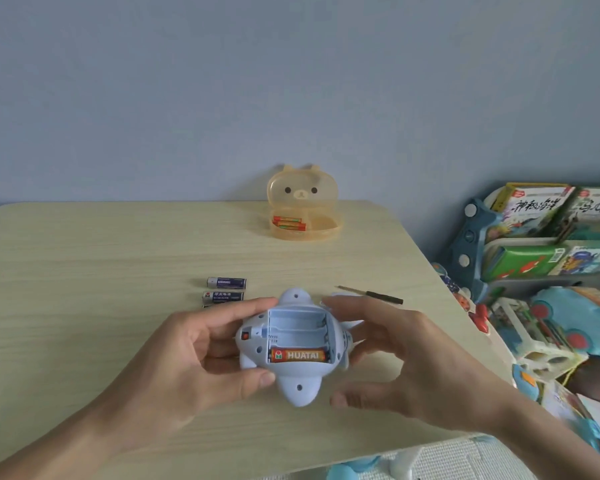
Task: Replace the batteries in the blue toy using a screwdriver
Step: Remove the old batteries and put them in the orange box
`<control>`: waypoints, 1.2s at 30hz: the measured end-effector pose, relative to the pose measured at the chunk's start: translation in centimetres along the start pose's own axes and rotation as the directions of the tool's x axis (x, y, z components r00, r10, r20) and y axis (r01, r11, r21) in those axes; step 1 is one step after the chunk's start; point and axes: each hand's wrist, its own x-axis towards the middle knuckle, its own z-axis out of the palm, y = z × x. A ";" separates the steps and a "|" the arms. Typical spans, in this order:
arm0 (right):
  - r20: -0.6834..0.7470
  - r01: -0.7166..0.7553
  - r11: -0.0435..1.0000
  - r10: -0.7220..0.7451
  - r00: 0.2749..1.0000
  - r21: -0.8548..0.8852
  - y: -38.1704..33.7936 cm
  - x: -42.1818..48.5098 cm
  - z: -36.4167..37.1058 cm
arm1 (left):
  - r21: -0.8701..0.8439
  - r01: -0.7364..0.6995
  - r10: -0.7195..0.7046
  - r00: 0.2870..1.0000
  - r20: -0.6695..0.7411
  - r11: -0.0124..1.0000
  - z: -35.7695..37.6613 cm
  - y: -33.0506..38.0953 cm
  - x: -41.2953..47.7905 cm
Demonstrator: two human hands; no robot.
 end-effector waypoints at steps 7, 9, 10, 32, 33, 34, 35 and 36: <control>0.033 -0.052 0.998 0.051 0.998 0.040 -0.6 1.0 0.8 | 0.064 0.015 -0.019 0.998 0.059 0.998 0.5 0.6 -0.3; 0.032 -0.063 0.997 0.061 0.998 0.040 -0.4 1.1 0.8 | 0.165 -0.008 -0.005 0.997 0.079 0.986 0.3 1.2 -0.4; 0.033 -0.073 0.996 0.071 0.997 0.056 -0.4 1.2 0.9 | 0.262 -0.053 0.032 0.996 0.082 0.964 0.1 1.5 -0.4; 0.112 -0.070 0.985 0.053 0.992 0.156 -1.0 1.1 -0.7 | 0.731 -0.581 0.115 0.804 0.584 0.358 2.9 5.8 2.5; 0.115 -0.070 0.986 0.052 0.992 0.154 -1.1 1.1 -0.8 | 0.733 -0.582 0.112 0.803 0.585 0.352 2.9 5.7 2.6; 0.119 -0.068 0.986 0.051 0.992 0.152 -1.1 1.1 -0.8 | 0.734 -0.584 0.113 0.803 0.586 0.345 3.0 5.7 2.6; 0.121 -0.067 0.986 0.049 0.991 0.153 -1.1 1.1 -0.8 | 0.737 -0.587 0.114 0.802 0.586 0.337 3.1 5.7 2.6; 0.123 -0.065 0.986 0.047 0.991 0.154 -1.1 1.2 -0.8 | 0.740 -0.588 0.113 0.802 0.587 0.327 3.2 5.7 2.6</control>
